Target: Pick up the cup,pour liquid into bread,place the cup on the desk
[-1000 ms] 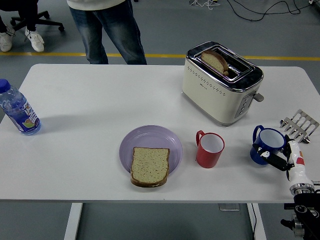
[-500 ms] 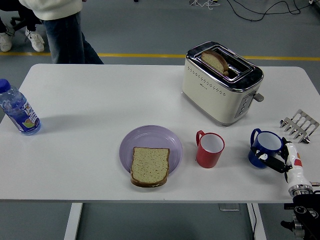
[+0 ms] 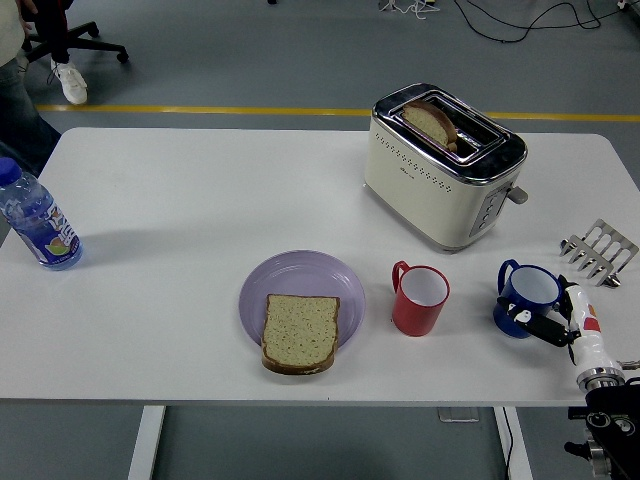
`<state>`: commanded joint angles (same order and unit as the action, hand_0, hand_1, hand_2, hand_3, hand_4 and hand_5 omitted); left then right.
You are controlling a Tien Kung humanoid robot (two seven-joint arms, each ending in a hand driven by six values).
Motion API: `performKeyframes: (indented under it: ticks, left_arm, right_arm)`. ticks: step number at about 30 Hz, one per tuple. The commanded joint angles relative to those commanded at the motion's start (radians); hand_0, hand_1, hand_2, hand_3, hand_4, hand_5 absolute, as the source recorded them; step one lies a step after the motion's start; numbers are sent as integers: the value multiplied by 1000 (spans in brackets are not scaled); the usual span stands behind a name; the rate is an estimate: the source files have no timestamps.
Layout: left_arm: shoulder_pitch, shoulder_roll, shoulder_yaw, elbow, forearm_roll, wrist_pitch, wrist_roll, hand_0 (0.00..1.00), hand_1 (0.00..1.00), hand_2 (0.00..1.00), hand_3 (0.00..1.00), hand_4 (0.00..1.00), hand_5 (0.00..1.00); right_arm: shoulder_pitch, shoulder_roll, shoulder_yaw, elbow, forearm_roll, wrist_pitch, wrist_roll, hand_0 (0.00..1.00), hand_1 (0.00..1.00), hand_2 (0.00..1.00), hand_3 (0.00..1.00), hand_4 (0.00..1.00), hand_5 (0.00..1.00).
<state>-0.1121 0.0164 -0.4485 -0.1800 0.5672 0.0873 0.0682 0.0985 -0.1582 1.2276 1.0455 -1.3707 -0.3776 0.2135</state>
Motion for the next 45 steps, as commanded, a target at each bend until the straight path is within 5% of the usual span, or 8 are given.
performKeyframes:
  ticks: [1,12,13,19,24,25,31,45]
  left_arm:
    - [0,0,0,0,0,0,0,621,571,614,555,371,998]
    - [4,-1,-4,0,8,0,2,622,573,615,555,370,998]
    - [5,-1,-3,0,8,0,2,622,575,615,556,369,993]
    - [7,-2,-1,0,9,0,3,622,576,615,555,369,988]
    - [9,-2,1,0,9,0,3,622,576,615,555,369,988]
    - [9,-2,1,0,9,0,3,623,576,615,555,368,987]
    - [7,-1,5,0,1,0,1,622,576,615,555,371,982]
    - [3,0,2,0,-1,0,0,623,577,615,554,370,982]
  right_arm:
    - [-1,0,1,0,-5,0,-1,493,418,554,630,886,2]
    - [-8,0,2,-2,-16,24,5,525,459,612,742,903,2]
    - [-8,0,3,-2,-14,25,7,578,529,696,886,904,2]
    - [-10,0,11,-2,-12,35,13,666,637,809,998,909,2]
    - [-10,2,25,1,-3,32,20,666,637,809,998,909,2]
    - [-10,2,28,2,-2,33,21,798,745,916,998,926,2]
    - [-11,3,55,15,1,62,26,921,857,986,998,937,2]
    - [-37,-11,77,82,-4,100,17,940,872,993,998,941,2]
